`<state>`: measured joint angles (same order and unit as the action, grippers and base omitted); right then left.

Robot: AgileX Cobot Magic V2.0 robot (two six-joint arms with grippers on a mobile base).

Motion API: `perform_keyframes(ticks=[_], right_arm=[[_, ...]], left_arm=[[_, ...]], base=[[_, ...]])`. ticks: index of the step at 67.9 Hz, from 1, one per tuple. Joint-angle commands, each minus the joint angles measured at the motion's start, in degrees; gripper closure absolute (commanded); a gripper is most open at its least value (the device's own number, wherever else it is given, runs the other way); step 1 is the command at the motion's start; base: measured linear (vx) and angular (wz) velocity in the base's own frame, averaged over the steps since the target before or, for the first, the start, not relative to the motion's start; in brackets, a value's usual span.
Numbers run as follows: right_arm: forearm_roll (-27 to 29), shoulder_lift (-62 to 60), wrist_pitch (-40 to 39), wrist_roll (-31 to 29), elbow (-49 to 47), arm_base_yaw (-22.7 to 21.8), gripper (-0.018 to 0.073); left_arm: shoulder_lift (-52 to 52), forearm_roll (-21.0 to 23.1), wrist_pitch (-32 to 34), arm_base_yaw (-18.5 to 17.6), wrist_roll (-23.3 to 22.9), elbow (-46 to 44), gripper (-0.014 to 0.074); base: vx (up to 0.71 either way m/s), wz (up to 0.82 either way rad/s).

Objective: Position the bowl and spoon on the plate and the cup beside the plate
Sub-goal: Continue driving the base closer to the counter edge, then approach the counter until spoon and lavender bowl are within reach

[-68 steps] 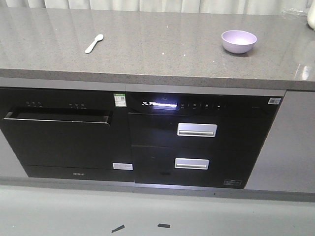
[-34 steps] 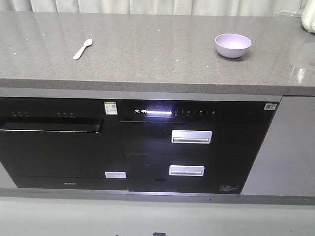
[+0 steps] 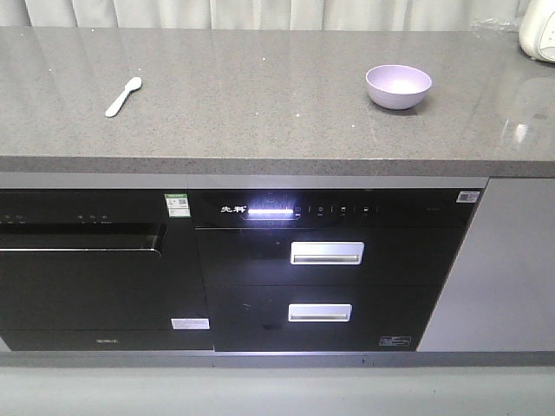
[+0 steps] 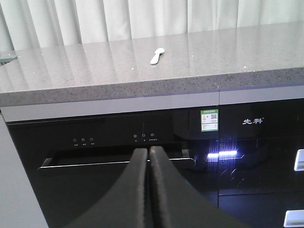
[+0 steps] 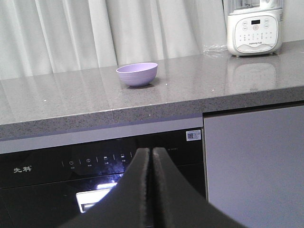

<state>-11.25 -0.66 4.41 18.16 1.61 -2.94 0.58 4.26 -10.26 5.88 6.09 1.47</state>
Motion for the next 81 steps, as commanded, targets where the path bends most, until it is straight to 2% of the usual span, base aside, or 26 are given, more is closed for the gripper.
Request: perform_keyframes(ticks=[1, 81], right_arm=[[-0.6, -0.4, -4.4, -0.4, 0.2, -0.3, 0.0562], [-0.6, -0.4, -4.4, -0.4, 0.2, -0.3, 0.0562]], left_arm=[[0.9, 0.5, 4.4, 0.1, -0.2, -0.4, 0.0603], [0.9, 0.5, 4.4, 0.1, -0.2, -0.4, 0.0603]], base=[[0.08, -0.05], [0.08, -0.01]])
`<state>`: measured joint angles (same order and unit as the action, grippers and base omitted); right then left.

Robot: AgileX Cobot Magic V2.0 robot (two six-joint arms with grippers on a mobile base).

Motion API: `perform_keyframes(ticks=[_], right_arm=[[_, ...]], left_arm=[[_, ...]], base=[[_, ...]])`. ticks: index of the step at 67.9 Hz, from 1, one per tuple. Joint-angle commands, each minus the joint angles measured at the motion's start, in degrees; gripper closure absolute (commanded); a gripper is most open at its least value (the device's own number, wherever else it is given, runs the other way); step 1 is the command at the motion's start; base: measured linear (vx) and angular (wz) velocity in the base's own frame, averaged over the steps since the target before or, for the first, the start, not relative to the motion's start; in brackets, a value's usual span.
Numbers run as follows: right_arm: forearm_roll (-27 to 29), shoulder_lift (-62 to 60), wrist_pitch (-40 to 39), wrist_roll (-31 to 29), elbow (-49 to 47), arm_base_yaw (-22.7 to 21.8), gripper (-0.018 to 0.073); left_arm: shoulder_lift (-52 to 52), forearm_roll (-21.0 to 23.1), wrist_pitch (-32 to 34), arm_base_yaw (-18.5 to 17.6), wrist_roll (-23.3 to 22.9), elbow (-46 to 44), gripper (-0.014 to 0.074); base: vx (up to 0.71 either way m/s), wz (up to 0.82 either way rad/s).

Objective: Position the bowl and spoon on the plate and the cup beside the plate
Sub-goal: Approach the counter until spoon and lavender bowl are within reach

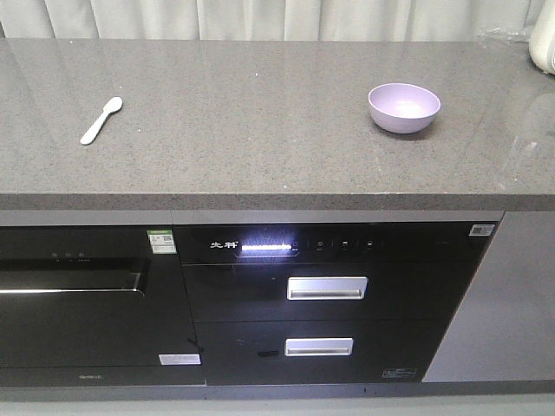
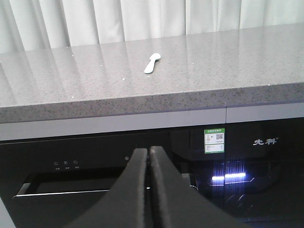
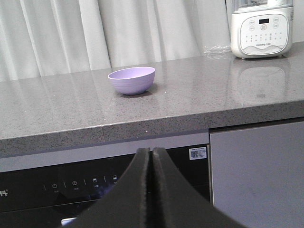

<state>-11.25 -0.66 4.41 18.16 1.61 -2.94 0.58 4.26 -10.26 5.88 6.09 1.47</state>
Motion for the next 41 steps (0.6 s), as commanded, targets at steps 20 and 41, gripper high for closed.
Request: perform_keyframes(ticks=[20, 41], right_arm=[[-0.6, -0.4, -4.4, -0.4, 0.2, -0.3, 0.0562], [-0.6, -0.4, -4.4, -0.4, 0.2, -0.3, 0.0562]], left_arm=[[0.9, 0.5, 4.4, 0.1, -0.2, -0.4, 0.0603], [0.9, 0.5, 4.4, 0.1, -0.2, -0.4, 0.0603]], base=[[0.08, -0.01], [0.08, -0.01]])
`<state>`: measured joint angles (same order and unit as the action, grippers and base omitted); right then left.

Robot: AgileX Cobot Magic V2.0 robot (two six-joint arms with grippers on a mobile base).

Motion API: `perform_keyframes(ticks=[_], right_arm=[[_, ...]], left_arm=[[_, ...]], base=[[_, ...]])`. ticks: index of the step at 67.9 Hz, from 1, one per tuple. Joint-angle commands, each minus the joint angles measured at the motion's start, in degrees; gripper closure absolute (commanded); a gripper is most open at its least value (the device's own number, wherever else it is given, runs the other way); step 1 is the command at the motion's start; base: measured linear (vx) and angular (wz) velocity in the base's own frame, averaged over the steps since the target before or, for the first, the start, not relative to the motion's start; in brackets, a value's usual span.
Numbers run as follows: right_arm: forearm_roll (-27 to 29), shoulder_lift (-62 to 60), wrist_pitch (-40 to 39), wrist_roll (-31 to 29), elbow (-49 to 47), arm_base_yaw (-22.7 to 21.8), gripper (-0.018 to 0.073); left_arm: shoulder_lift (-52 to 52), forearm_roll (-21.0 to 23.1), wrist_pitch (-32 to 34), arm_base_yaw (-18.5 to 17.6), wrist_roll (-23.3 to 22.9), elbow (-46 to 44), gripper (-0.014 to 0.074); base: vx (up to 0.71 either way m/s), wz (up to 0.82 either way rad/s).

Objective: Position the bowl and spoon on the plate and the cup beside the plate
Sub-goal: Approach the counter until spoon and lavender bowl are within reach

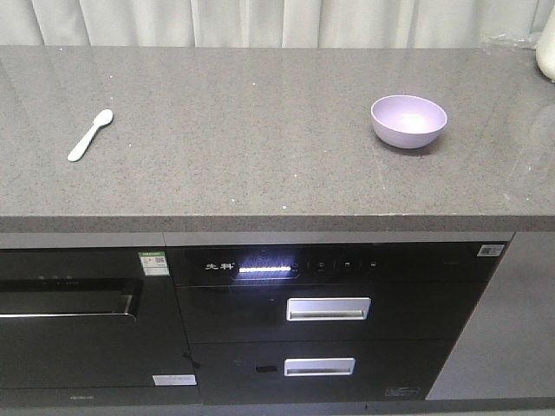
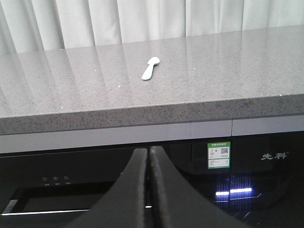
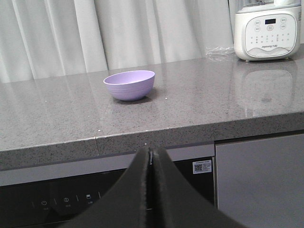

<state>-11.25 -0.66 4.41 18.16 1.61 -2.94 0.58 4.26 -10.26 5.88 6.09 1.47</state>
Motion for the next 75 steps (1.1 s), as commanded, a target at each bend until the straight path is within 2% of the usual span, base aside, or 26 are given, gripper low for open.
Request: perform_keyframes(ticks=[1, 75], right_arm=[[-0.6, -0.4, -4.4, -0.4, 0.2, -0.3, 0.0562], [-0.6, -0.4, -4.4, -0.4, 0.2, -0.3, 0.0562]], left_arm=[[0.9, 0.5, 4.4, 0.1, -0.2, -0.4, 0.0603], [0.9, 0.5, 4.4, 0.1, -0.2, -0.4, 0.0603]], base=[[0.08, -0.02], [0.07, -0.01]])
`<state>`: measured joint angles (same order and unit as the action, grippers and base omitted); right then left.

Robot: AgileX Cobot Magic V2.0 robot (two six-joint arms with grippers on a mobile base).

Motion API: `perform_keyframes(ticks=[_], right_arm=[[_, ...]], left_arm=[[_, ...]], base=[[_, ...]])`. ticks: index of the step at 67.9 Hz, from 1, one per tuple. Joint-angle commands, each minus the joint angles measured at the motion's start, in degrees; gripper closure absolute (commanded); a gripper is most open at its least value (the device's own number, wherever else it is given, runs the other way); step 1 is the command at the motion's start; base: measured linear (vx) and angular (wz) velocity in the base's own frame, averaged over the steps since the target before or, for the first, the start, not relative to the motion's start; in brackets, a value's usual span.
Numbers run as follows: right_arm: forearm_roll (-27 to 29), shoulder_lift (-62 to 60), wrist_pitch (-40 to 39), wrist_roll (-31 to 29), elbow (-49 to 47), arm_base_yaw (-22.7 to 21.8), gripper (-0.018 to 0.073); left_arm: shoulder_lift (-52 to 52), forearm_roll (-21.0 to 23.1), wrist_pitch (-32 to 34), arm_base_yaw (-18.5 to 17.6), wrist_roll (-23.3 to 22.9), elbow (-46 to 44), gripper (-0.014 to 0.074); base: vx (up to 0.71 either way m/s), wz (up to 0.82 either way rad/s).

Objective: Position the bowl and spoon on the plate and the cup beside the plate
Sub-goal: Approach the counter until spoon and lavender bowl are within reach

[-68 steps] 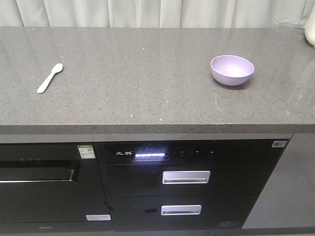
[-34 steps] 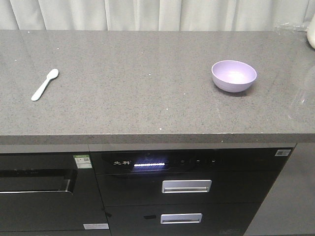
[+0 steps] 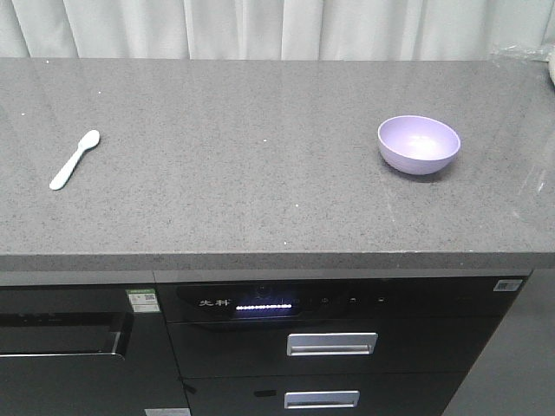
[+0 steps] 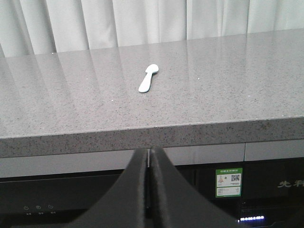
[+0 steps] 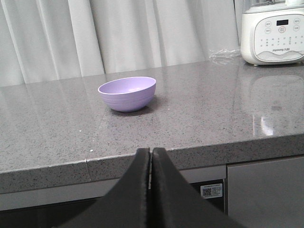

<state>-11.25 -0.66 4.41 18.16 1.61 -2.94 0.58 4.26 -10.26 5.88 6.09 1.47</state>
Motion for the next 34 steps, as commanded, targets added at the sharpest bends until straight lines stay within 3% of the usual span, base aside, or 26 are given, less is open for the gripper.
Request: perform_keyframes(ticks=[1, 34], right_arm=[[-0.6, -0.4, -4.4, -0.4, 0.2, -0.3, 0.0562], [-0.6, -0.4, -4.4, -0.4, 0.2, -0.3, 0.0562]], left_arm=[[0.9, 0.5, 4.4, 0.1, -0.2, -0.4, 0.0603], [0.9, 0.5, 4.4, 0.1, -0.2, -0.4, 0.0603]], base=[[0.06, 0.00], [0.06, 0.00]])
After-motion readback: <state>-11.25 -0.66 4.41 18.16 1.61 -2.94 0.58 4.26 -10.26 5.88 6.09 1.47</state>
